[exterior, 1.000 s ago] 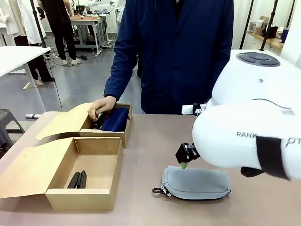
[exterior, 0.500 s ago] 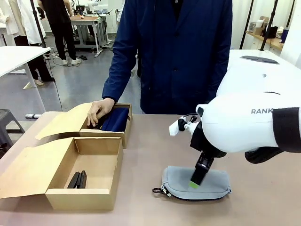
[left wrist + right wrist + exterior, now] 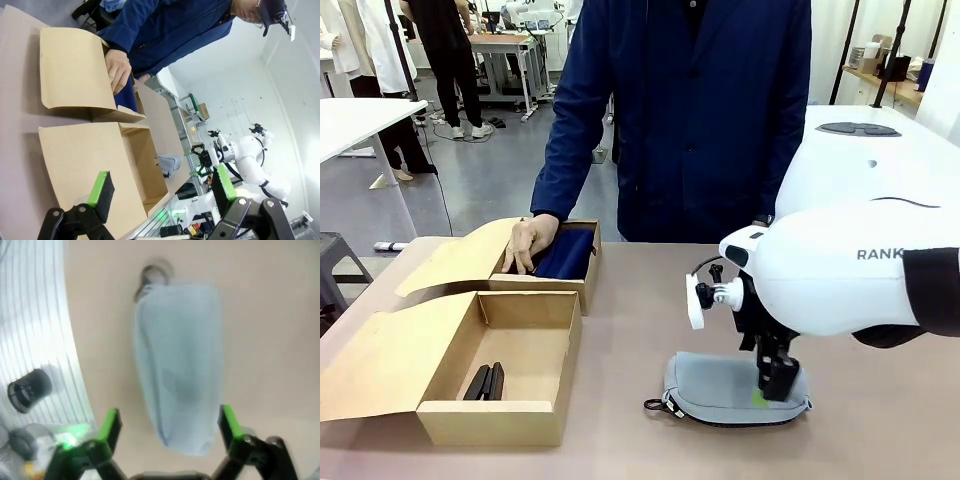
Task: Place items inside the box.
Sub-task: Pick up a Pencil pouch or Stapler and place it inside the Mailer Box closest to the robot.
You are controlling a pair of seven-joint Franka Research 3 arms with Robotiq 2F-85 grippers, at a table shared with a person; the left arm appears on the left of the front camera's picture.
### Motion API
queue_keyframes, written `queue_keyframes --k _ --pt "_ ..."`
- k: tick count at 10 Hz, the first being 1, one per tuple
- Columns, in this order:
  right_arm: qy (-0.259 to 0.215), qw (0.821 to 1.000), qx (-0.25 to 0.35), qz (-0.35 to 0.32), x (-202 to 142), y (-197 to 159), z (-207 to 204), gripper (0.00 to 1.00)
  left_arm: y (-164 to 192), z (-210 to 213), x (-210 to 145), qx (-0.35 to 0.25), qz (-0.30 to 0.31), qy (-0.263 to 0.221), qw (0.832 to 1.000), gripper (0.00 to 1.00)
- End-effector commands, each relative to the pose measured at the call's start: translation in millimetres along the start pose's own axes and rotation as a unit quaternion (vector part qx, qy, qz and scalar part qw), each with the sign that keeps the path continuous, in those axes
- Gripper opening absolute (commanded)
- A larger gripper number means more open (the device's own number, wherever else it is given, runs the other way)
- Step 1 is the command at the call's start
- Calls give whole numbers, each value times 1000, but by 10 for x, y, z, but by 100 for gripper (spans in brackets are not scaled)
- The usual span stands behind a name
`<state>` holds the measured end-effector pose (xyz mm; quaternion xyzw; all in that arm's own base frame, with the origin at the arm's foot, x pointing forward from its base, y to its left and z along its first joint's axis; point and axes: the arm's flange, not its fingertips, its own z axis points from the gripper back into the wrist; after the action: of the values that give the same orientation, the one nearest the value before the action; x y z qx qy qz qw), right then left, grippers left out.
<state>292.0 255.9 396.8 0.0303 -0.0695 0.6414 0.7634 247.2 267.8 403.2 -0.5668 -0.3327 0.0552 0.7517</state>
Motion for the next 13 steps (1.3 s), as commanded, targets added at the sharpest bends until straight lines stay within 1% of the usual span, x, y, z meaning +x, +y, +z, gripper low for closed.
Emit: queue_keyframes --k 1,2,3,4,5,7,8,9,10,13 --pt "20 997 30 72 -35 63 -76 100 -7 0 6 -11 -12 -10 1000 100" --pt "0 1000 0 0 0 0 0 100 -7 0 6 -11 -12 -10 1000 100" --pt "9 1000 5 7 68 -31 -97 100 -7 0 6 -11 -12 -10 1000 100" --pt "32 999 11 18 110 -91 -206 100 -7 0 6 -11 -12 -10 1000 100" --pt "33 999 20 30 146 -134 -293 100 -7 0 6 -11 -12 -10 1000 100" --pt "44 997 55 44 202 -202 -554 100 -7 0 6 -11 -12 -10 1000 100" --pt "57 995 77 41 210 -208 -683 100 -7 0 6 -11 -12 -10 1000 100" --pt "72 993 85 42 216 -192 -800 100 -7 0 6 -11 -12 -10 1000 100" --pt "79 993 86 35 201 -193 -864 100 -7 0 6 -11 -12 -10 1000 100" --pt "70 993 87 33 170 -171 -856 100 -7 0 6 -11 -12 -10 1000 100"
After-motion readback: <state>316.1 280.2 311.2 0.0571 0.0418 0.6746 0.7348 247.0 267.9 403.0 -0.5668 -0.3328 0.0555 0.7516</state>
